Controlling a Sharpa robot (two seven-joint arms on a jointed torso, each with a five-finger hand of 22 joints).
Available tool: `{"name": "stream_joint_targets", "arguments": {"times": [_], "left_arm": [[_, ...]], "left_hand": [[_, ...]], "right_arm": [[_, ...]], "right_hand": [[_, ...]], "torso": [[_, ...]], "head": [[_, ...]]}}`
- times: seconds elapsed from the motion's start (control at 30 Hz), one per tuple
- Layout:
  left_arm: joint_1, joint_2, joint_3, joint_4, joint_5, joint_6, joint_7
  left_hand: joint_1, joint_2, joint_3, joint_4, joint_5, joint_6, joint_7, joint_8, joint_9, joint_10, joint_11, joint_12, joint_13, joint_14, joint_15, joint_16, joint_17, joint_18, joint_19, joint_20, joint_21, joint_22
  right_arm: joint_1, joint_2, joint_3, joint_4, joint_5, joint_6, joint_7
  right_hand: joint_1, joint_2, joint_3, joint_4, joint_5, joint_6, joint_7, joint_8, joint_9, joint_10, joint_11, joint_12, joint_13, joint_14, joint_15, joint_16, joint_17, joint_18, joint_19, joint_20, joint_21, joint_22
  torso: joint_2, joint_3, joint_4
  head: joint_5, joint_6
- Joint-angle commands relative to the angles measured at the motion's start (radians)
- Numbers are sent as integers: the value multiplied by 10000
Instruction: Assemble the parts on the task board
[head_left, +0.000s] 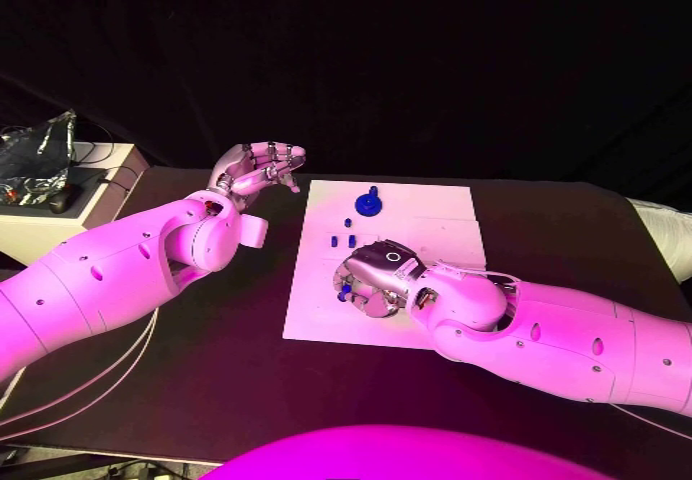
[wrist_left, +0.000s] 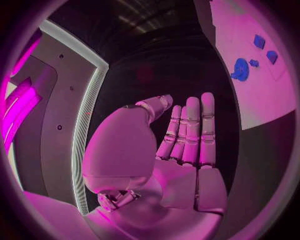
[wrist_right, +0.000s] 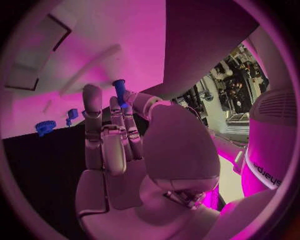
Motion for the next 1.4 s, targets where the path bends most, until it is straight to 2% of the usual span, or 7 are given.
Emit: {"name": "stream_joint_targets", "arguments": {"times": [0.03, 0.33, 0.63, 0.93, 1.03, 1.27, 1.4], "left_arm": [[2, 6, 9, 33, -36, 134, 24], [2, -7, 9, 0, -60, 133, -38], [2, -9, 9, -14, -62, 198, -68], [2, -5, 8, -57, -62, 222, -85], [2, -5, 7, -69, -62, 235, -77], [-25, -42, 4, -49, -117, 385, -85], [-151, -181, 5, 75, -201, 497, -75]], "left_hand": [[58, 58, -60, -15, -18, -89, -2, 33, -16, -62, -8, 43, -9, -78, 13, 46, -4, 63, 50, 27, -48, -9], [56, 65, -61, -9, -18, -88, -1, 39, -19, -65, -6, 46, -10, -79, 13, 48, -5, 62, 51, 27, -49, -9], [80, 101, -48, -9, -16, -79, -4, 62, -27, -82, -5, 56, -15, -82, 12, 52, -10, 64, 57, 25, -48, -9], [81, 98, -53, -10, -20, -79, -4, 67, -29, -88, -5, 57, -17, -83, 13, 53, -11, 64, 58, 25, -48, -9], [78, 89, -61, -9, -26, -83, -3, 69, -32, -100, -3, 56, -19, -85, 14, 54, -12, 63, 58, 26, -49, -10], [41, 94, -87, 28, -35, -115, 3, 71, -53, -58, -5, 100, -14, -95, 20, 56, -20, 59, 52, 32, -62, -16], [-87, 63, -176, 152, -32, -151, -18, 89, -109, 180, -47, 235, 3, -79, -1, 72, -37, 62, 46, 39, -123, -55]], "right_arm": [[-29, -3, -33, -13, 158, 50, 400], [-29, -70, -44, 30, 272, -338, 445], [-29, -259, -46, 139, 288, -1347, 237], [111, -918, 10, 608, 1598, -2224, 480], [426, -1379, 37, 751, 3493, -2360, 738], [1235, -2628, 63, 1017, 6567, -1408, 571], [1626, -3419, 63, 1193, 7584, 106, -524]], "right_hand": [[-476, -446, -230, 139, 114, -463, 101, -303, -151, -352, -85, -75, -97, 453, 161, 53, -35, -136, -58, 87, -126, -63], [-429, -789, -977, 234, 143, -1114, 69, -730, -375, -1637, 49, 5, -94, 271, 272, -224, -642, 21, -350, 248, -1067, -806], [472, -359, -3384, 892, 331, -1467, 33, -883, -693, -2702, 187, 390, -61, 220, 387, -324, -901, 45, -244, 356, -1680, -1139], [985, -269, -4119, 1592, 344, -1531, 37, -871, -813, -2795, 165, 774, -45, 219, 374, -329, -933, 49, -119, 353, -1865, -1212], [1070, -114, -3868, 1894, 683, -1163, 349, -716, -819, -1695, 109, 1405, 64, 214, 315, -344, -968, 48, -25, 292, -1912, -1211], [745, -358, -3042, 2536, 901, -724, -62, -349, -737, 761, -455, 2097, 638, 303, -110, -234, -713, 56, 133, -33, -1955, -1145], [-521, -349, -3212, 2676, 2375, -659, -289, 120, -374, 1304, -695, 3685, 2407, 355, -300, -168, -572, -10, 371, -213, -1867, -964]], "torso": [[-7, -1, -9], [-9, 2, -1], [-5, 10, -3], [-23, 4, 2], [-37, 0, -33], [-99, -10, -88], [-150, -18, -139]], "head": [[6, -11], [-21, 0], [-48, 33], [-112, 94], [-151, 145], [-353, 238], [-557, 285]]}}
